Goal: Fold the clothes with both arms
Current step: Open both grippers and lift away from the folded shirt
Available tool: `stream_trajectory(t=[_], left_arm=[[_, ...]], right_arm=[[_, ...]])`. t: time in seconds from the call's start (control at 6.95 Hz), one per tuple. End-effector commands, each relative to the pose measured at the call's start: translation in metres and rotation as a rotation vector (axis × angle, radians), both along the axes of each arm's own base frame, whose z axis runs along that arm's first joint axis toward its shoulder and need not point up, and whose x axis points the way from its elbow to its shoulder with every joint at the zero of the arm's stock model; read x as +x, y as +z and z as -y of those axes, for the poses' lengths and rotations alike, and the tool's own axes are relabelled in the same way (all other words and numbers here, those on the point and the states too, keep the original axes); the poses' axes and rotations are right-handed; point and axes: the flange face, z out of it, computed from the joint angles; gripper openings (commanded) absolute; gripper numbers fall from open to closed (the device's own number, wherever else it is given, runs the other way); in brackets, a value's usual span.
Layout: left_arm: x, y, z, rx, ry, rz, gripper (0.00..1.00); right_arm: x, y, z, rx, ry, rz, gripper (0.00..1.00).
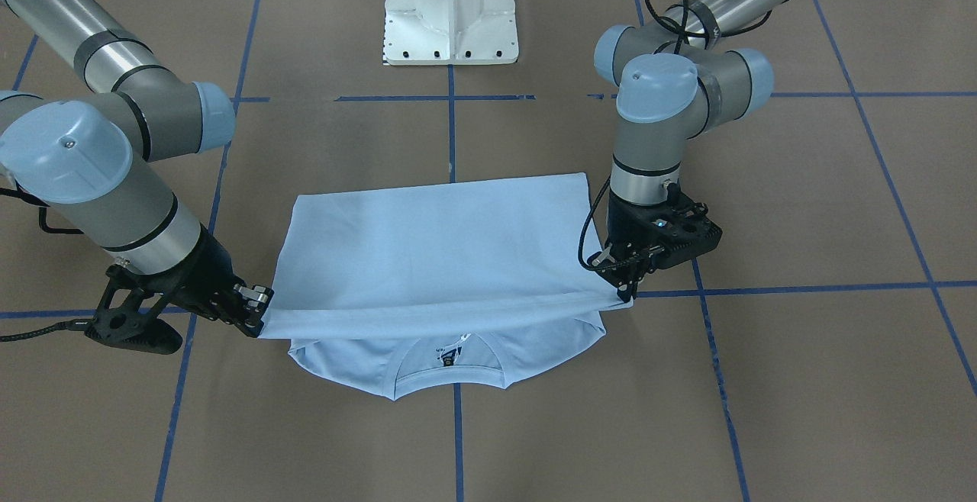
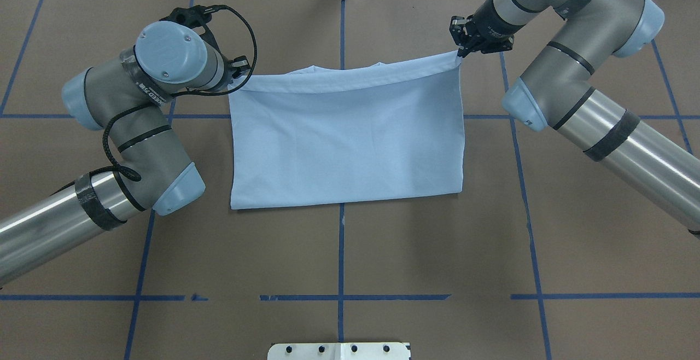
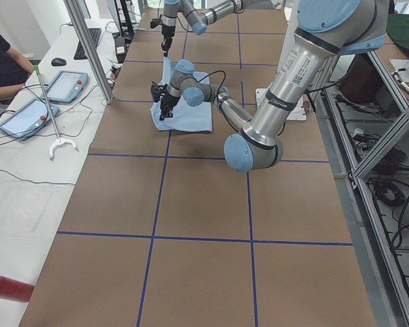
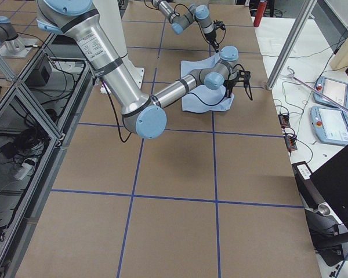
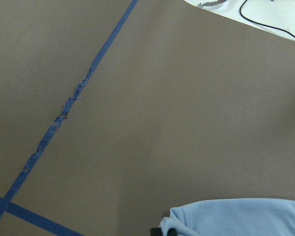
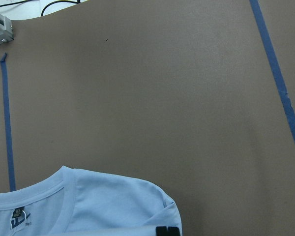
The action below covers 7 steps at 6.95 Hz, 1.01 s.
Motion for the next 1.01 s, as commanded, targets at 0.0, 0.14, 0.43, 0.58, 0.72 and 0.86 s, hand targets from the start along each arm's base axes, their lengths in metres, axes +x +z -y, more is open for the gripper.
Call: stream_trajectory(t=[0.0,0.14,0.43,0.58,0.72,0.86], left_arm=[[0.004,-0.011,0.002,0.008,-0.003,-0.015,0.00],[0.005,-0.012,0.001,0.009,0.000,-0.016,0.00],[0.007,-0.011,0.000,0.005,-0.002,-0.019,0.19],[0.007,-0.010,0.001,0.006,-0.002,-0.017,0.78],[0.008,-0.011,0.002,0.009,0.003,-0.011,1.00],[0.008,-0.012,0.002,0.010,0.003,-0.012,1.00]], right_arm=[[-0.004,-0.006,-0.002,0.007,-0.007,0.006,0.00],[-0.014,-0.006,-0.007,0.011,-0.021,0.005,0.00],[-0.019,0.010,-0.017,0.061,-0.029,0.039,0.15],[-0.024,0.017,-0.013,0.043,-0.025,0.031,0.81],[-0.024,0.018,-0.011,0.034,-0.020,0.029,1.00],[-0.022,0.016,-0.010,0.034,-0.018,0.033,1.00]])
